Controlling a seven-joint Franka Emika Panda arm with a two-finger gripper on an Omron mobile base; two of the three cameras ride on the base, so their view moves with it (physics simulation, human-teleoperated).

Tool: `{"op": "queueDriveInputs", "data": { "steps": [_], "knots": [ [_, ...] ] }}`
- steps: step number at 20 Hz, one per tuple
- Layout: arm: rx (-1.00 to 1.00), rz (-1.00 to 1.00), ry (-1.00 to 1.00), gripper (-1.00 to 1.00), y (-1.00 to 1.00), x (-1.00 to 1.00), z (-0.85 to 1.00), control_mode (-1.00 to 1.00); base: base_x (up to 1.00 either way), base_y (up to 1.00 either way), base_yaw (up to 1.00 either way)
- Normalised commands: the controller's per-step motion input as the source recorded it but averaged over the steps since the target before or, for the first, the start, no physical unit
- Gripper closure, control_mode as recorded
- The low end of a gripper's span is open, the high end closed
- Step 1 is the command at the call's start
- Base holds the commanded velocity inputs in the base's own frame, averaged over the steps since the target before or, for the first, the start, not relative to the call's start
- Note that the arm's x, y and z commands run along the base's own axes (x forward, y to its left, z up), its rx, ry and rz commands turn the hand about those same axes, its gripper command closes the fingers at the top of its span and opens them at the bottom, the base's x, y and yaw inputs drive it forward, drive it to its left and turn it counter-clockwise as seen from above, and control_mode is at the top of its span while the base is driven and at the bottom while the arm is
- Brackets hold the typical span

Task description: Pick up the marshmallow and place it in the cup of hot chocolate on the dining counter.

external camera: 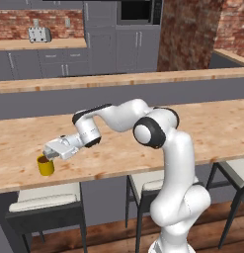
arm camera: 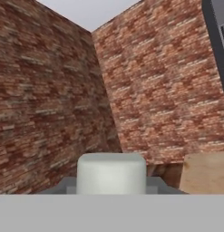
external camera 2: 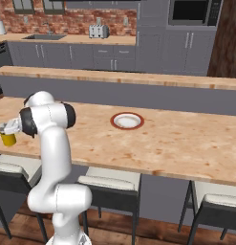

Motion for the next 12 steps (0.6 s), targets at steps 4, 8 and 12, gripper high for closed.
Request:
{"op": "queueDriveInputs", "data": {
  "steps": [4, 8, 12],
  "knots": [
    [0.0, 0.0, 0.0, 1.0, 0.05, 0.16, -0.17, -1.0, 0.0, 0.0, 0.0],
    [0.0, 0.0, 0.0, 1.0, 0.06, 0.14, -0.24, -1.0, 0.0, 0.0, 0.0],
    [-0.01, 0.0, 0.0, 1.0, 0.16, 0.16, -0.24, -1.0, 0.0, 0.0, 0.0]
  ]
}}
